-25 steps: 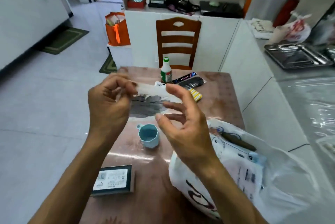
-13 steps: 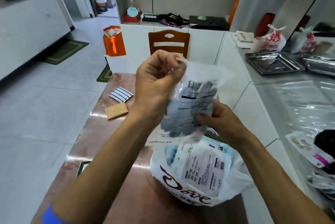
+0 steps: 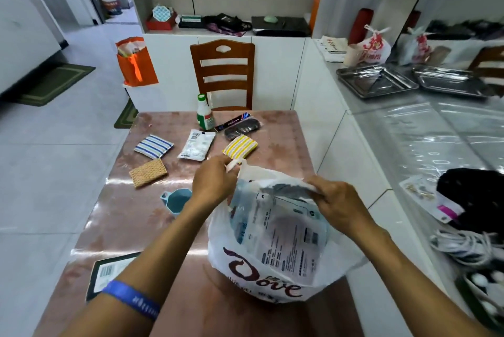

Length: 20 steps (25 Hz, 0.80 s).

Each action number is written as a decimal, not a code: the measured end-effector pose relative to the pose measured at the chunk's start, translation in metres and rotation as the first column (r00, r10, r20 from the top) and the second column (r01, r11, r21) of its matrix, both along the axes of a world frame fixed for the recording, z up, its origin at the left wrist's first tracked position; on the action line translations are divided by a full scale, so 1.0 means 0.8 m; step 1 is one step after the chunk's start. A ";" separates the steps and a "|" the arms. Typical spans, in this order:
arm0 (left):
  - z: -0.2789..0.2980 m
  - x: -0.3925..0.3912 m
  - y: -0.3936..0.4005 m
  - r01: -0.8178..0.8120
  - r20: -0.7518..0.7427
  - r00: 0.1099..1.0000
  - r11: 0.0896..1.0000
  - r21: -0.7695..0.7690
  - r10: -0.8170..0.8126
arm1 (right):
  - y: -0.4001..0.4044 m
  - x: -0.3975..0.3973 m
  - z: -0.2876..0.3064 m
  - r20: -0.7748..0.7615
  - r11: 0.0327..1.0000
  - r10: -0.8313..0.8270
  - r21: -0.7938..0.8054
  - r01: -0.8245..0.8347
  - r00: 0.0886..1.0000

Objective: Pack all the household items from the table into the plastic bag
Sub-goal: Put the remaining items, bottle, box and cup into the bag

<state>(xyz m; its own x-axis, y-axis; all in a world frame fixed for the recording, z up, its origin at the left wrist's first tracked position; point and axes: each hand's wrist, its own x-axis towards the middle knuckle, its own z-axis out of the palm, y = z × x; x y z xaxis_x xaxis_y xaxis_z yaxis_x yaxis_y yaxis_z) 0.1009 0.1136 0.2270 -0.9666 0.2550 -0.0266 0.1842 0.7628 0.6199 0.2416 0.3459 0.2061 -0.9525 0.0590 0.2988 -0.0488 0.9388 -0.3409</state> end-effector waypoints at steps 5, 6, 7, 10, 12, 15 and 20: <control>0.024 0.013 -0.011 -0.064 0.218 0.975 0.889 0.452 -0.041 | -0.032 -0.023 -0.050 0.161 0.926 -0.109 0.376 0.041 0.981; 0.022 0.018 -0.013 -0.050 0.211 0.976 0.881 0.471 -0.058 | -0.038 -0.026 -0.061 0.203 0.947 -0.139 0.315 0.070 0.969; 0.018 0.023 -0.016 -0.027 0.198 0.977 0.875 0.482 -0.079 | -0.045 -0.029 -0.067 0.288 0.970 -0.179 0.215 0.118 0.941; 0.009 0.029 -0.030 0.003 0.194 0.974 0.869 0.495 -0.114 | -0.051 -0.048 -0.065 0.630 0.989 -0.146 0.107 0.101 0.762; 0.010 0.027 -0.044 0.037 0.234 0.957 0.869 0.493 -0.173 | -0.048 -0.060 -0.034 0.757 0.996 -0.064 0.086 -0.003 0.650; 0.013 0.019 -0.066 0.076 0.326 0.895 0.825 0.559 -0.303 | -0.058 -0.075 0.023 0.605 0.990 0.049 -0.136 0.042 0.795; -0.005 -0.035 -0.100 -0.236 0.380 0.925 0.797 0.557 0.008 | -0.111 -0.158 0.049 0.346 0.948 0.114 -0.319 0.003 0.931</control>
<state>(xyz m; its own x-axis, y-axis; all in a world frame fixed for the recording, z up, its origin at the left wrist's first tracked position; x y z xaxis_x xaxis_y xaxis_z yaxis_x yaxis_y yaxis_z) 0.0729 0.0334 0.2229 -0.9463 0.2111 -0.2447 -0.1940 0.2345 0.9526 0.1151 0.2575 0.2450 -0.9957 0.0365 -0.0850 0.0814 0.7823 -0.6175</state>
